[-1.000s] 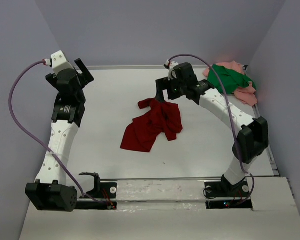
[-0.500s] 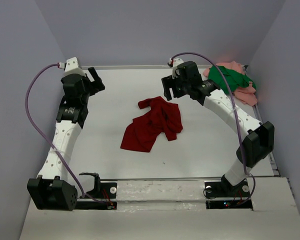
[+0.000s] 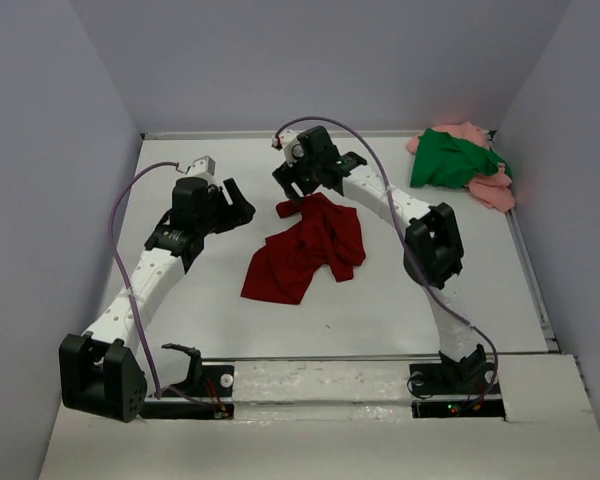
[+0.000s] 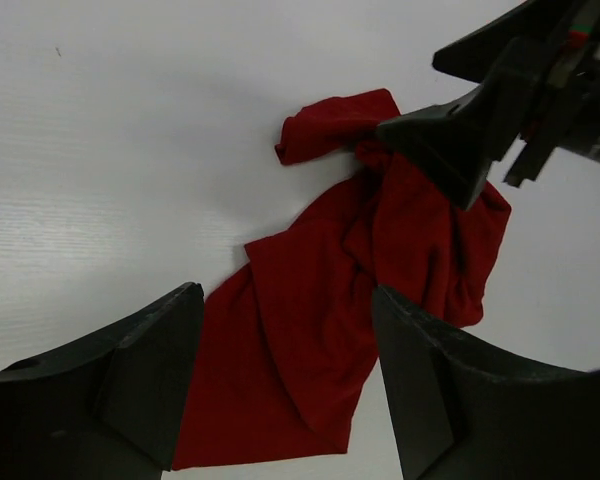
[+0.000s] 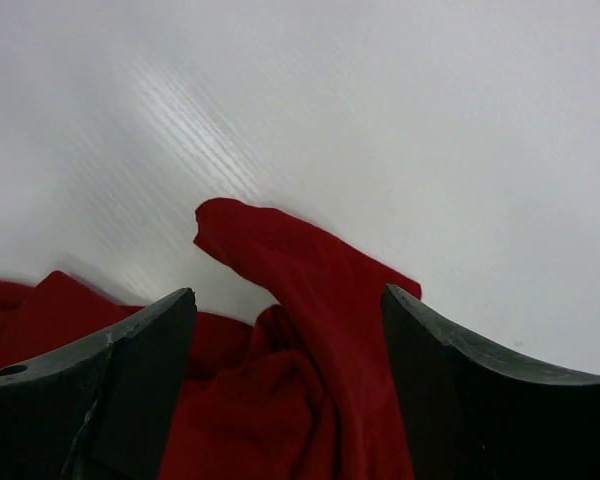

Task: Fold and stack the t-shirts
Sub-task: Move the tshirt to the center of the board

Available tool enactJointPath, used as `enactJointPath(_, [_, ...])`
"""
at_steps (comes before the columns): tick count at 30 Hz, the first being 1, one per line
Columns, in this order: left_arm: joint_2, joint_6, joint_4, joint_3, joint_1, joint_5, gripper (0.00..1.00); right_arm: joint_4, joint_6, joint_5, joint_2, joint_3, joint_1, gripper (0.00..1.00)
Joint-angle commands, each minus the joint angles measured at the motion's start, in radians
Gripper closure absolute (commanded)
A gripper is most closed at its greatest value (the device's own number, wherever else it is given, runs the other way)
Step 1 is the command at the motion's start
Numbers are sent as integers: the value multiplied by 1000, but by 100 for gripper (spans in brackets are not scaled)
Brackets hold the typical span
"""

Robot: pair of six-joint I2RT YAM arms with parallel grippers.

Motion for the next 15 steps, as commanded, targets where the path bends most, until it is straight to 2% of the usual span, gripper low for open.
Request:
enactJointPath(1, [-29, -37, -10, -12, 2, -11, 23, 19, -110, -57, 56, 94, 29, 20])
enactJointPath(9, [-72, -1, -113, -32, 8, -64, 22, 38, -147, -23, 179, 92, 79, 19])
enactJointPath(11, [-90, 6, -122, -42, 6, -61, 22, 52, -141, 17, 225, 112, 89, 25])
enactJointPath(15, [-130, 29, -122, -67, 6, -54, 22, 89, -142, 93, 258, 129, 89, 47])
